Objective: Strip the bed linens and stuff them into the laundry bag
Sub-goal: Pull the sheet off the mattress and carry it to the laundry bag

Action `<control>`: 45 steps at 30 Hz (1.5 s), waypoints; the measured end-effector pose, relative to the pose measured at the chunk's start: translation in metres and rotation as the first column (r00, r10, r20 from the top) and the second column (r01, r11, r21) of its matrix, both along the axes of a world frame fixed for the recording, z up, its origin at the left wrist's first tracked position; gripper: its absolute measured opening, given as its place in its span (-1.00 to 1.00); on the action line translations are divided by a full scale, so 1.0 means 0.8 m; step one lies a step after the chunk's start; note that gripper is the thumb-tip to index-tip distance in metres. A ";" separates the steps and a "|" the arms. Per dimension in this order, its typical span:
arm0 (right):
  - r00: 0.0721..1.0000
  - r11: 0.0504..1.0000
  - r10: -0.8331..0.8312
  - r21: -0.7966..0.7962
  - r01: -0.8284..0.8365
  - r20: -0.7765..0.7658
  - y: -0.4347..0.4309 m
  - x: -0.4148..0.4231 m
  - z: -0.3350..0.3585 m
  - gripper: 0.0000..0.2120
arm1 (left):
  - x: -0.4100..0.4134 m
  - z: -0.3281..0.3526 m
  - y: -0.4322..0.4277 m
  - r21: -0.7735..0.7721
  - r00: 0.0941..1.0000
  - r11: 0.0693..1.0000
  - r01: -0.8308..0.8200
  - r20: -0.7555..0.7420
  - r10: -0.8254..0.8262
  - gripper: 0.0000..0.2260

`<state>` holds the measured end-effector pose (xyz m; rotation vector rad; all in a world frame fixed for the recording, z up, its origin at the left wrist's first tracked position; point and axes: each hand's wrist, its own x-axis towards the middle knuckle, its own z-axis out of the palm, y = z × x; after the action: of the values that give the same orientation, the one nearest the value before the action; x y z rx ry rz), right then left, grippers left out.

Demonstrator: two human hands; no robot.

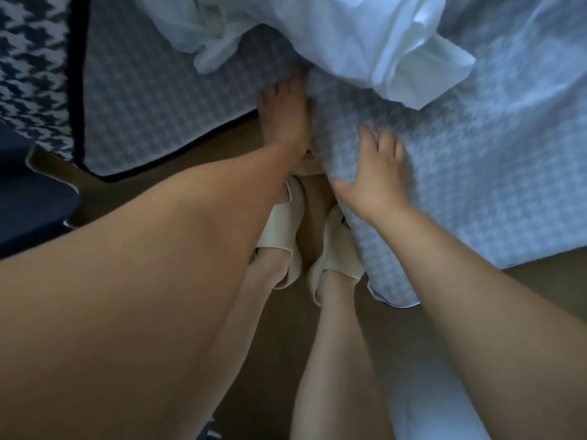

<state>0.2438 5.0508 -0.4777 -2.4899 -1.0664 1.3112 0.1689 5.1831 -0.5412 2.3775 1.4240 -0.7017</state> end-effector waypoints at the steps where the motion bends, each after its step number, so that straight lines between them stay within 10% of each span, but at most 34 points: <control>1: 1.000 0.999 -0.008 0.037 0.007 0.018 0.002 0.003 0.003 -0.23 | 0.004 0.001 0.002 0.032 0.996 0.999 -0.024 0.089 0.021 -0.66; 13: 0.923 0.859 0.215 0.388 -0.334 0.319 0.035 0.056 0.190 -0.09 | -0.014 0.282 0.002 -0.087 0.660 0.996 -0.014 0.748 0.074 -0.94; 19: 0.860 0.759 0.333 0.430 -0.488 0.387 0.083 0.086 0.353 -0.72 | 0.014 0.503 0.002 -0.071 0.430 0.980 0.188 0.903 -0.017 -0.93; 27: 0.864 0.802 0.417 0.333 -0.495 0.281 0.096 0.116 0.520 -0.79 | -0.016 0.663 0.035 0.080 0.445 0.966 0.246 0.876 -0.186 -0.75; 37: 0.849 0.542 0.210 0.665 -0.513 0.484 0.129 0.017 0.734 -0.75 | -0.108 0.816 0.145 0.363 0.557 0.774 0.518 0.544 -0.628 -0.65; 41: 0.776 0.758 0.555 0.203 -0.620 0.299 0.166 0.000 0.730 -0.82 | -0.142 0.837 0.200 0.358 0.510 0.637 0.683 0.391 -0.766 -0.65; 45: 0.642 0.650 0.760 -0.145 -0.746 0.101 0.200 -0.007 0.697 -0.70 | -0.165 0.843 0.210 0.308 0.445 0.498 0.810 0.230 -0.866 -0.89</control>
<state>0.2378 5.2105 0.0795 -2.2763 -2.3204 1.3358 0.0372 5.3511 0.1334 3.0793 0.0096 -0.2756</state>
